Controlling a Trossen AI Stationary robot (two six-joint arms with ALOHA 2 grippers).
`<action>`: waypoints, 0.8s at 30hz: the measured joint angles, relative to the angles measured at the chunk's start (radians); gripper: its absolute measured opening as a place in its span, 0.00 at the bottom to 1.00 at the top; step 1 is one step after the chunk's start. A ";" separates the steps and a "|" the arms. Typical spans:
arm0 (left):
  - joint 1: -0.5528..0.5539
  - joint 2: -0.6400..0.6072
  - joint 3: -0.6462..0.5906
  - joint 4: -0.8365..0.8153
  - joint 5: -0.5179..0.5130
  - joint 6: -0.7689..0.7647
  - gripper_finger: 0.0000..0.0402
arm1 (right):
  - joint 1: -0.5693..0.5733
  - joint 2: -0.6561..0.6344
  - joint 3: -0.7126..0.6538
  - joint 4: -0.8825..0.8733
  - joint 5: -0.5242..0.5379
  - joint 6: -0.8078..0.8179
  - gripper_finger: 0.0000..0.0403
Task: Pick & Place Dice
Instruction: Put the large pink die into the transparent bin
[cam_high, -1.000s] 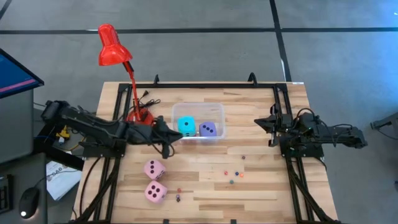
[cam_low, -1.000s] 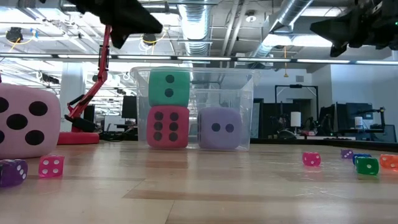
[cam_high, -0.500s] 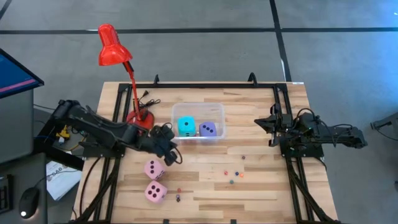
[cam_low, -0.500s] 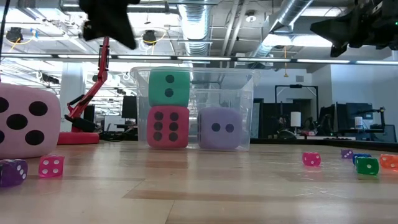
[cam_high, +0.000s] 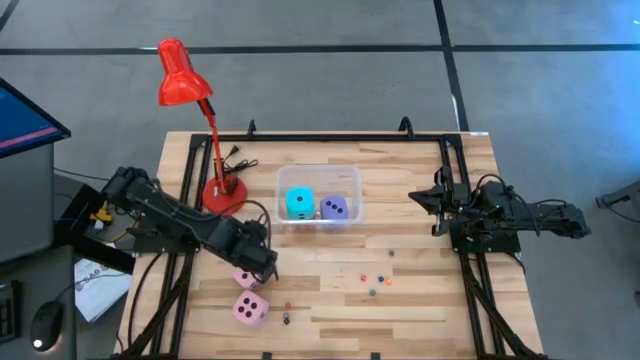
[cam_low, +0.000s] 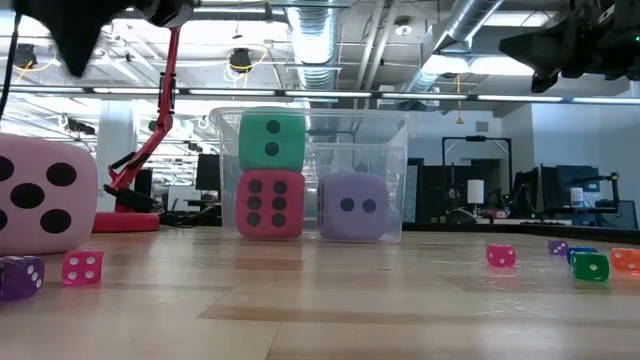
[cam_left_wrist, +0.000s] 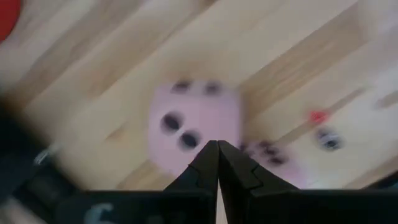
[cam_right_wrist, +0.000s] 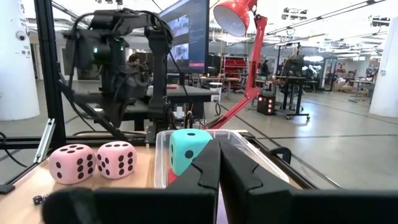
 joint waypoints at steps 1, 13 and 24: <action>-0.003 0.010 -0.004 -0.023 0.024 -0.006 0.00 | 0.000 0.000 0.000 -0.001 0.000 0.000 0.00; -0.008 0.006 -0.008 -0.034 0.058 0.034 0.01 | 0.000 0.000 0.000 -0.004 0.000 0.000 0.00; -0.009 -0.005 -0.008 -0.027 0.059 0.035 0.16 | 0.000 0.000 0.000 -0.004 0.001 0.000 0.00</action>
